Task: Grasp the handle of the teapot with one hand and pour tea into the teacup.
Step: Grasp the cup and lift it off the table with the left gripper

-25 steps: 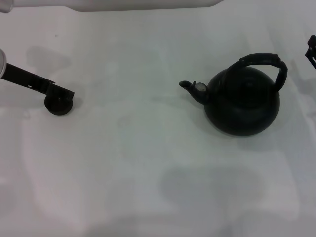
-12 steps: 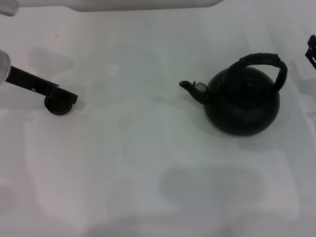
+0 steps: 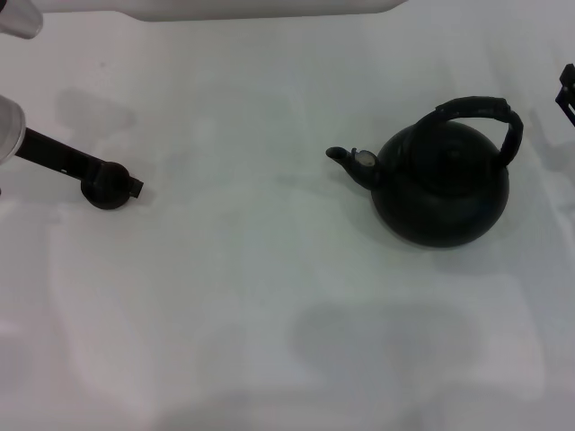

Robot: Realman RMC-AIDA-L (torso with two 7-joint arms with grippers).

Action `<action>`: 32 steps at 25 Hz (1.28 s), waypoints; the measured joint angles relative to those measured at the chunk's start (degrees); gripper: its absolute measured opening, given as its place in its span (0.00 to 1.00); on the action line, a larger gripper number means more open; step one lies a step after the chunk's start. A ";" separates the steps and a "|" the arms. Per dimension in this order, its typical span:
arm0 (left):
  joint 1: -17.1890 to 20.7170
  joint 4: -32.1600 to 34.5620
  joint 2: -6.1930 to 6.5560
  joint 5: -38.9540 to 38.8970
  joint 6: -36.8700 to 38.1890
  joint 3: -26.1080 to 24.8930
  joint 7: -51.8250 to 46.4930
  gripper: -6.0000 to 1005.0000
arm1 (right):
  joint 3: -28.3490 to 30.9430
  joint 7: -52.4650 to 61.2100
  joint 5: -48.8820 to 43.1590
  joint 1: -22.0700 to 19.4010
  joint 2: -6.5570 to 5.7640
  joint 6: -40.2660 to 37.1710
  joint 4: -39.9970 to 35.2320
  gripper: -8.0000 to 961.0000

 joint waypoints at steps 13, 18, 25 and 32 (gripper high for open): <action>-1.69 -2.49 -0.03 0.82 -1.06 -0.25 -1.45 0.87 | 0.00 0.00 0.00 -0.06 0.00 0.00 0.00 0.85; -1.72 -2.61 -0.03 1.70 -1.12 -0.30 -2.09 0.86 | 0.06 0.00 0.08 -0.03 -0.07 0.00 0.09 0.85; -2.05 -2.21 -0.01 2.05 -0.78 -0.15 -2.99 0.85 | 0.09 0.00 0.09 0.03 -0.09 0.00 0.19 0.85; -2.48 -2.18 -0.07 2.45 -0.51 -0.08 -3.08 0.69 | 0.09 0.00 0.09 0.03 -0.09 0.00 0.69 0.85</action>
